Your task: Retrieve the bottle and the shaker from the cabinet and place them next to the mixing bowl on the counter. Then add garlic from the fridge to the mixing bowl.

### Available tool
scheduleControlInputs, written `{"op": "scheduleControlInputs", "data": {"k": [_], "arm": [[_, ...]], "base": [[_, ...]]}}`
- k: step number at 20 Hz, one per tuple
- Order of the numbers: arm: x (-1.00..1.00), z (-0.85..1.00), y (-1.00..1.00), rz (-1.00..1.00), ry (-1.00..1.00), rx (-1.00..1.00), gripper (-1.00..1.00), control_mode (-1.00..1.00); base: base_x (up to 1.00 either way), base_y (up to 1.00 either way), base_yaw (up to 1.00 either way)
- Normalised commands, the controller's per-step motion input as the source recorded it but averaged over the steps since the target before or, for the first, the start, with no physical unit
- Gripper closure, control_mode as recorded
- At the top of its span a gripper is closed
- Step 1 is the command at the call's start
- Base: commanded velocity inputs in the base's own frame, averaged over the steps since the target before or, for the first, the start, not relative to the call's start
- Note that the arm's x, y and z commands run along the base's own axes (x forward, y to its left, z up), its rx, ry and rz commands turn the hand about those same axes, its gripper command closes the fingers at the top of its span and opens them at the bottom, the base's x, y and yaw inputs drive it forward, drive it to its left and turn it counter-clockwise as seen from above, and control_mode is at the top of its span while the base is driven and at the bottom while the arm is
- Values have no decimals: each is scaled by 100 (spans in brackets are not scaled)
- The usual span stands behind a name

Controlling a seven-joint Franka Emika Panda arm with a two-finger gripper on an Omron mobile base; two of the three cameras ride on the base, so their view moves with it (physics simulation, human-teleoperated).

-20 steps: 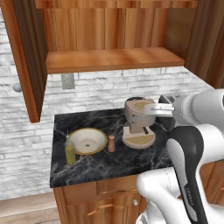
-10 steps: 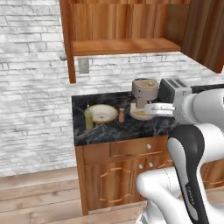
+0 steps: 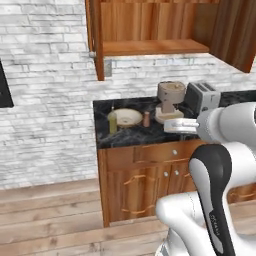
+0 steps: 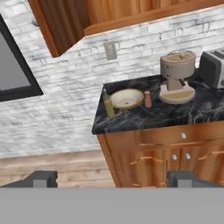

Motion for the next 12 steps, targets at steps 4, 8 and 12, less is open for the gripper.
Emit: {"op": "scheduleControlInputs", "data": {"k": [4, 8, 12], "arm": [[0, 0, 0, 0, 0, 0, -100, 100], [0, 0, 0, 0, 0, 0, -100, 100], [0, 0, 0, 0, 0, 0, -100, 100]], "base": [[3, 9, -46], [-6, 16, -64], [0, 0, -99]]}}
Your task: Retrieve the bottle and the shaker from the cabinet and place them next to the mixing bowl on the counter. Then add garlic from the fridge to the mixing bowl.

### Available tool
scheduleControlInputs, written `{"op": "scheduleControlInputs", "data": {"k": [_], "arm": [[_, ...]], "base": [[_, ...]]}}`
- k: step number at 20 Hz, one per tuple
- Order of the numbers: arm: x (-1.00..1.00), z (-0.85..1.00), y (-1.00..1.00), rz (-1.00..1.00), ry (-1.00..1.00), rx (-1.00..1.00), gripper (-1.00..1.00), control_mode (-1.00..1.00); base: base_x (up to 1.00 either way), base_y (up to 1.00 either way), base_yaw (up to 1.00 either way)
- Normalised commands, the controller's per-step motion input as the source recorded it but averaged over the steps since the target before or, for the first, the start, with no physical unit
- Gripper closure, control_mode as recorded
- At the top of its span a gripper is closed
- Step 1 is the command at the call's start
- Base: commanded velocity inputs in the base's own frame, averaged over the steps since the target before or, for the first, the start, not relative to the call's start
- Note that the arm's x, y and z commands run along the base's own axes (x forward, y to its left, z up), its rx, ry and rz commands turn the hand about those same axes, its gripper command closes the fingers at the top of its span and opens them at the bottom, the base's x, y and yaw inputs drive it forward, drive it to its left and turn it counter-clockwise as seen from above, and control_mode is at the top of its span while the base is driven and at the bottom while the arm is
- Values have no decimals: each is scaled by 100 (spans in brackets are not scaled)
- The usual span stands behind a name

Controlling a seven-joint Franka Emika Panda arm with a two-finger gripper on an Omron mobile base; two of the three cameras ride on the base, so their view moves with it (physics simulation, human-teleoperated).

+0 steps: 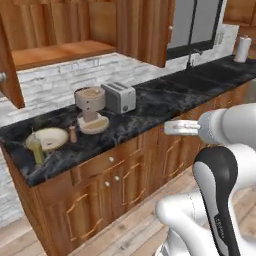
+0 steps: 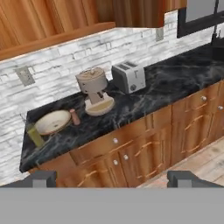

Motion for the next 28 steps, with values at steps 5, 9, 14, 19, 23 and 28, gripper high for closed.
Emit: {"op": "scheduleControlInputs", "data": {"k": [5, 9, 14, 19, 23, 28], "arm": [[0, 0, 0, 0, 0, 0, -100, 100], [0, 0, 0, 0, 0, 0, -100, 100], [0, 0, 0, 0, 0, 0, -100, 100], [0, 0, 0, 0, 0, 0, -100, 100], [0, 0, 0, 0, 0, 0, -100, 100], [0, 0, 0, 0, 0, 0, -100, 100]], "base": [[0, 0, -100], [0, 15, -96], [0, 19, -94], [0, 20, -94], [1, 28, -91], [2, 29, -90]]}}
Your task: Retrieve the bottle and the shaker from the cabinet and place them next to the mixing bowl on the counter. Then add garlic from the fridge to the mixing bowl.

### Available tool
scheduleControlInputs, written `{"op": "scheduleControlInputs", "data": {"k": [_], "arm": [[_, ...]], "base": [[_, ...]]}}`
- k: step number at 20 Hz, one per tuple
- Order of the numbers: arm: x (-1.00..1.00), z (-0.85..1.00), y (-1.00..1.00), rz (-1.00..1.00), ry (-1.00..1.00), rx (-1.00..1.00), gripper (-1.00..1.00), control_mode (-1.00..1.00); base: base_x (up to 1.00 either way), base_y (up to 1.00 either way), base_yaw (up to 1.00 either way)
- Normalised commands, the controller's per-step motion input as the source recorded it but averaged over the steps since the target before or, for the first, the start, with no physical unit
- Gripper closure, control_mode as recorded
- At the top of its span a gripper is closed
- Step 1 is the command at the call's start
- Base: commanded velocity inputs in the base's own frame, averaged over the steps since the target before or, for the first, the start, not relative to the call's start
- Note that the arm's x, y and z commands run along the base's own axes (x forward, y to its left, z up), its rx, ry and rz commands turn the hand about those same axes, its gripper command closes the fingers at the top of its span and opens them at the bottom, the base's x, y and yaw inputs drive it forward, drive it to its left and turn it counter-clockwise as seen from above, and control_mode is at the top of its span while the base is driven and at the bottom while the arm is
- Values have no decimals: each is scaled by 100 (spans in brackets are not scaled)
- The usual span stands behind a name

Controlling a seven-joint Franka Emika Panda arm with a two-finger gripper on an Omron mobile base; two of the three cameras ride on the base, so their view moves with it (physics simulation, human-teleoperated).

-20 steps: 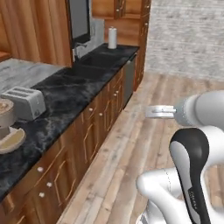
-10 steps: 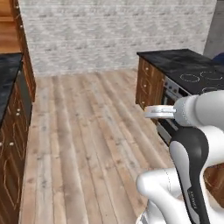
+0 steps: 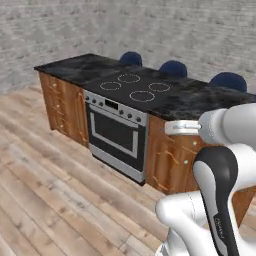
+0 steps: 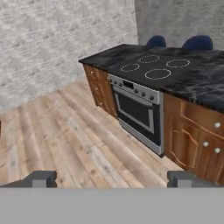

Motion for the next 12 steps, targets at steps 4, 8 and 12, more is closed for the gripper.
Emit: {"op": "scheduleControlInputs", "data": {"k": [4, 8, 12], "arm": [[0, 0, 0, 0, 0, 0, -100, 100], [0, 0, 0, 0, 0, 0, -100, 100], [0, 0, 0, 0, 0, 0, -100, 100]], "base": [[0, 15, -94], [0, 2, -99], [0, 0, -100]]}}
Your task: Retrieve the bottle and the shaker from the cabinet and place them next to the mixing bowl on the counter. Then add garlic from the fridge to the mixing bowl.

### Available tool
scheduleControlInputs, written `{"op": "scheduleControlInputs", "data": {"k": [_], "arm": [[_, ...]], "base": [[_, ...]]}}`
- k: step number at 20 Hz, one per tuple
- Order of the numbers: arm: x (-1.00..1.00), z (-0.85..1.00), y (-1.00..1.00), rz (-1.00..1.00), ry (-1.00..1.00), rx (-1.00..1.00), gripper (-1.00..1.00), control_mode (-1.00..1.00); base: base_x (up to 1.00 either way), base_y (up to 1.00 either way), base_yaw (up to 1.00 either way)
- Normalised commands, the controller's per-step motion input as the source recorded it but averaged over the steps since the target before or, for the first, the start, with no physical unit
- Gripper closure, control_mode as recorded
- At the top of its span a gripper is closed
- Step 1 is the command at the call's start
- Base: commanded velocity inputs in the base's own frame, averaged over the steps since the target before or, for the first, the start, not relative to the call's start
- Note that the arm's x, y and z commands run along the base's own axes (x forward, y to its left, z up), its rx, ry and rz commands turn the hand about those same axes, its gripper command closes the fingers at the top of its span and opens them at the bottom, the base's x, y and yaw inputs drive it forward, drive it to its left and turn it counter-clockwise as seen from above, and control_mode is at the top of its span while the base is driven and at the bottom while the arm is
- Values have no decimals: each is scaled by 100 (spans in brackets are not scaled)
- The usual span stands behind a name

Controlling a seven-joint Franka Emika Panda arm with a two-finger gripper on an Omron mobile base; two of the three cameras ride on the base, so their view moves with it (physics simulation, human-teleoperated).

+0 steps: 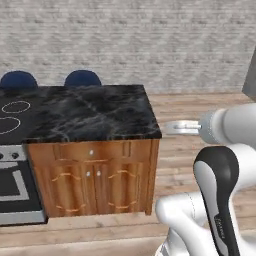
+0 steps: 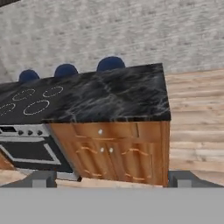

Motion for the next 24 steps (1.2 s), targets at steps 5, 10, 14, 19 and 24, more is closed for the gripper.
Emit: {"op": "scheduleControlInputs", "data": {"k": [5, 10, 14, 19, 24], "arm": [[0, 0, 0, 0, 0, 0, -100, 100], [0, 0, 0, 0, 0, 0, -100, 100], [0, 0, 0, 0, 0, 0, -100, 100], [0, 0, 0, 0, 0, 0, -100, 100], [0, 0, 0, 0, 0, 0, -100, 100]], "base": [[0, 1, -99], [80, 30, -57], [55, 2, -10], [29, -28, -30], [11, -28, -84]]}}
